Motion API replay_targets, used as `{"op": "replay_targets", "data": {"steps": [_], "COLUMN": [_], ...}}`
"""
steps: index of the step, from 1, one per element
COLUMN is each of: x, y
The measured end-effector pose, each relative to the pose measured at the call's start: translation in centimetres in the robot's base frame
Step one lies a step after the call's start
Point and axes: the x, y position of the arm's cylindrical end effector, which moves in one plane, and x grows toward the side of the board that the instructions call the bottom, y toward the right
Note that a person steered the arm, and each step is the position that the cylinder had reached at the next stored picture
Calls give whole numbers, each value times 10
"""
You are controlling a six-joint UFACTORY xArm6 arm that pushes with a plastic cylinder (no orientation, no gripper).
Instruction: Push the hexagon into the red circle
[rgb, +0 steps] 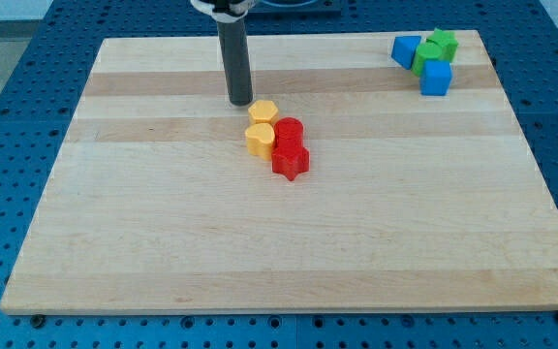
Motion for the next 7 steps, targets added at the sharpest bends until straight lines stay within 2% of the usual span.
{"op": "replay_targets", "data": {"steps": [2, 3, 5, 7], "x": [35, 35, 30, 39], "y": [0, 0, 42, 16]}}
